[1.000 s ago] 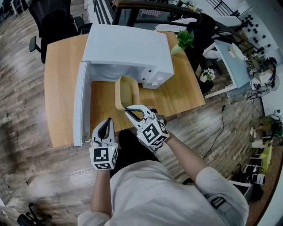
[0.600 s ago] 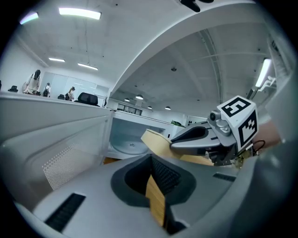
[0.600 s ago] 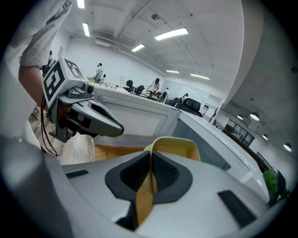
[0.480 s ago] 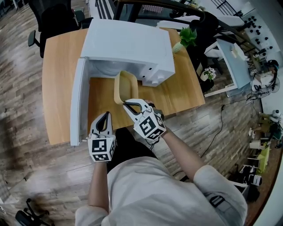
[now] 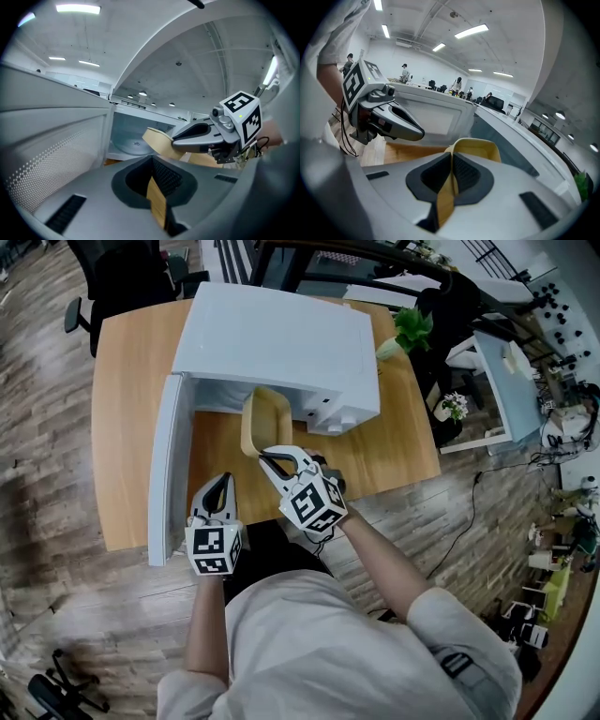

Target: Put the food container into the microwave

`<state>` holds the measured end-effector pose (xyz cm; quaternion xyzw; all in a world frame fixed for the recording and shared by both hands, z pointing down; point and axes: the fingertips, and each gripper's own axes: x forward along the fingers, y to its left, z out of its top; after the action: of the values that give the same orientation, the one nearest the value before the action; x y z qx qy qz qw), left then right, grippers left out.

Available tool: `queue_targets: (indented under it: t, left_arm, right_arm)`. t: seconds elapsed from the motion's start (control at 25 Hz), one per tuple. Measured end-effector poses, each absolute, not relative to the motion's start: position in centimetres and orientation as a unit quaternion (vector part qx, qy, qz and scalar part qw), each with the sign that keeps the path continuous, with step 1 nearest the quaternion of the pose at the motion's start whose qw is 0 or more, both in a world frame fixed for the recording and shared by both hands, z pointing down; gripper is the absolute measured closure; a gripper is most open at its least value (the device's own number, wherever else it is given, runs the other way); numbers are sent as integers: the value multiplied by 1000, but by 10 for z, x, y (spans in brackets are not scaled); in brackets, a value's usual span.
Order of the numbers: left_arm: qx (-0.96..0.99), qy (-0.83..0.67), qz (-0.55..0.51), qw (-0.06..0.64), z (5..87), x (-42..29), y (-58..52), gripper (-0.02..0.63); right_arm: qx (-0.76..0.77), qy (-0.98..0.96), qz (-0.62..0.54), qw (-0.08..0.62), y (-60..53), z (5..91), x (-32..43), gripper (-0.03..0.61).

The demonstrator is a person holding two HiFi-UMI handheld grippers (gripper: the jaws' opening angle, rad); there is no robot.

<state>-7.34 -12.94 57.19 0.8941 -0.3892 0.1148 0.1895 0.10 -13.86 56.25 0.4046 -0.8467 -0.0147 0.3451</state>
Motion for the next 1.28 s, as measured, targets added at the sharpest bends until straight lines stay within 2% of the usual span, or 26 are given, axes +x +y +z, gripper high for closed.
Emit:
queue_targets:
  t: [1.28]
  left_arm:
    - [881, -396, 144, 215, 606, -69, -185, 601]
  right_arm:
    - [339, -841, -21, 421, -207, 618, -1, 557]
